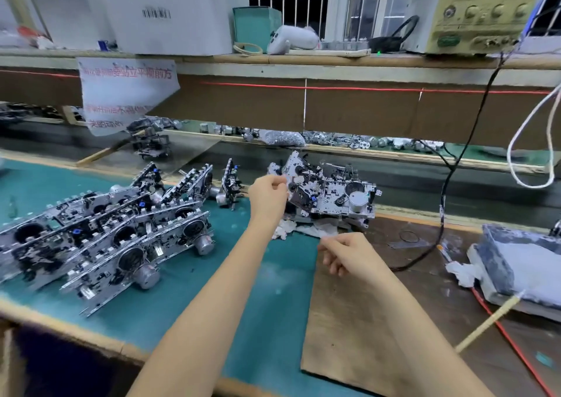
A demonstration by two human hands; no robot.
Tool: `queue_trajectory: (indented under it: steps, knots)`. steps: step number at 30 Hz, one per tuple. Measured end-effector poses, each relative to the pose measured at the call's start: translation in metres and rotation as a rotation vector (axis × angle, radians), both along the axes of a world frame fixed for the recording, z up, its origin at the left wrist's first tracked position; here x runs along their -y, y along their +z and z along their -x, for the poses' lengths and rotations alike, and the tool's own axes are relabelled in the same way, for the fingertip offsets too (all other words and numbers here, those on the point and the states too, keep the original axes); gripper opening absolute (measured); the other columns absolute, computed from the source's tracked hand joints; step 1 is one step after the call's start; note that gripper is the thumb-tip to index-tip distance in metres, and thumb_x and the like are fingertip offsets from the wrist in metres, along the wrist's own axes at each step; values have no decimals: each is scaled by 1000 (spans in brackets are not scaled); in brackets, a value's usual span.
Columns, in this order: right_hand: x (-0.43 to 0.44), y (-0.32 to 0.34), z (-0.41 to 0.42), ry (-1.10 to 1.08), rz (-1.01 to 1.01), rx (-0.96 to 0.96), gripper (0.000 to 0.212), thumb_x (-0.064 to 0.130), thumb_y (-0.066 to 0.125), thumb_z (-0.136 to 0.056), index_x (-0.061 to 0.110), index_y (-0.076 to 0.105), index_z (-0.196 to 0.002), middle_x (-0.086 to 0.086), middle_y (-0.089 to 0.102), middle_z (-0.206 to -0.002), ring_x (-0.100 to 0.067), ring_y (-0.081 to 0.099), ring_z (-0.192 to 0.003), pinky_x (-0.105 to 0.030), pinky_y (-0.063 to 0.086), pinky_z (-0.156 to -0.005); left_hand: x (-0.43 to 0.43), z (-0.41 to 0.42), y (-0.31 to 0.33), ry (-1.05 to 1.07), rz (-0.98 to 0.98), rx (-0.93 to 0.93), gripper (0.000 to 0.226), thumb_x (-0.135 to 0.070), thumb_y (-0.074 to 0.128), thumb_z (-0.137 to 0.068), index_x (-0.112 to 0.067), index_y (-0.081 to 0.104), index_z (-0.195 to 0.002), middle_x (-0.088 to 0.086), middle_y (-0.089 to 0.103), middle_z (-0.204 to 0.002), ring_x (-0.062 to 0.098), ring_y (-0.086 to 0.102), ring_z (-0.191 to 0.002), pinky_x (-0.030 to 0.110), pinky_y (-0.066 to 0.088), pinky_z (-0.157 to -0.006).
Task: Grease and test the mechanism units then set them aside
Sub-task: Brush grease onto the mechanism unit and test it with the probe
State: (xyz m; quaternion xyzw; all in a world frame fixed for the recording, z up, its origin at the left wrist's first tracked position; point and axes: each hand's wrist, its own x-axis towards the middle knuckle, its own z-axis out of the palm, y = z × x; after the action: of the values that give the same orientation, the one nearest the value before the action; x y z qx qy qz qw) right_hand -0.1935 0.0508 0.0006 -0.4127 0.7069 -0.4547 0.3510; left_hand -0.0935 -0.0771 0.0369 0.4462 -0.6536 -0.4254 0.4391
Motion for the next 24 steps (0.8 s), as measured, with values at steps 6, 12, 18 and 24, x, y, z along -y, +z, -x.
queue_trajectory:
  steps: [6,12,18,24]
  knots:
    - [8,-3,-12,14,6,12,26,20,48,-96,4,65,-87,-2,55,-57,-5,47,-38,-14,37,-40,13,-77,-8,306,360,633,28,-5,48,-93,2,58,-117,19,56,-122,34,51,-114,38,34,-97]
    - [19,-1,-21,-5,42,16,23,16,47,-96,2,64,-86,-3,55,-58,-3,46,-36,-13,35,-39,24,-126,-16,219,35,1288,36,-11,50,-95,-2,44,-129,19,39,-137,36,35,-129,48,31,-106]
    - [28,-8,-29,47,20,-12,25,16,48,-95,9,62,-76,-1,55,-56,-2,47,-34,-13,34,-39,38,-140,-19,207,39,1315,45,-2,40,-95,-2,28,-137,23,44,-134,39,45,-122,48,37,-98]
    - [31,-6,-29,-16,146,-44,26,14,49,-95,5,66,-77,-2,54,-54,-3,46,-35,-13,34,-40,32,-150,-21,117,233,1364,21,-1,42,-94,-2,46,-114,18,53,-118,35,52,-110,39,43,-85]
